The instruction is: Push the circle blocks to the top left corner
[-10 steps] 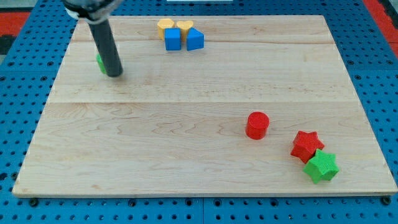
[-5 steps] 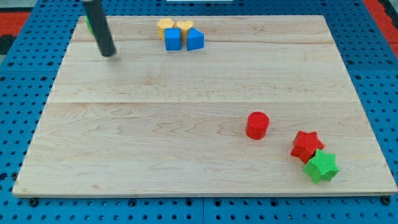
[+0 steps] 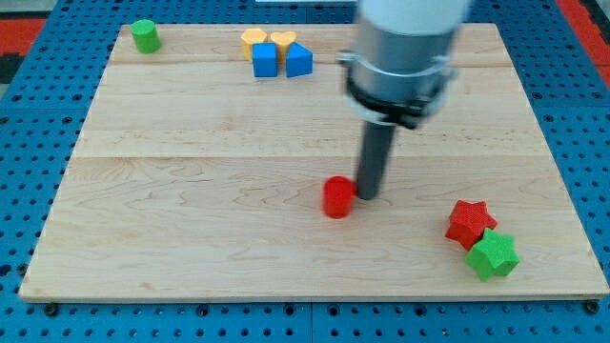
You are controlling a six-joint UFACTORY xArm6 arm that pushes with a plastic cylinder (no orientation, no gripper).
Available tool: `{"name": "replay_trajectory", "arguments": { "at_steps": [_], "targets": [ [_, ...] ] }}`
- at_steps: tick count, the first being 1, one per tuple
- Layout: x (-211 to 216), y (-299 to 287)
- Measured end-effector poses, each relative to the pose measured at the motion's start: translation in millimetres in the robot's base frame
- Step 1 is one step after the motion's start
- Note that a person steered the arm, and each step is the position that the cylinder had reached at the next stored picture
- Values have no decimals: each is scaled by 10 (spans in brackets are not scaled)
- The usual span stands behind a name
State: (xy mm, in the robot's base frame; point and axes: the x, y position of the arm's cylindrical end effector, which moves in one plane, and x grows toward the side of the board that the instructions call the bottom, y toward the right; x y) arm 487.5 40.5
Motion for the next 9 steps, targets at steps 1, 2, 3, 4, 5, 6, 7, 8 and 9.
{"name": "replay_trajectory", "arguments": {
  "at_steps": [1, 2, 3, 4, 5, 6, 7, 8, 9],
  "targets": [
    [-68, -389],
    [130, 240],
    [692, -152],
    [267, -672],
    [-195, -711],
    [-199, -247],
    [-504, -437],
    [-965, -1207],
    [-1215, -1668]
  ]
}}
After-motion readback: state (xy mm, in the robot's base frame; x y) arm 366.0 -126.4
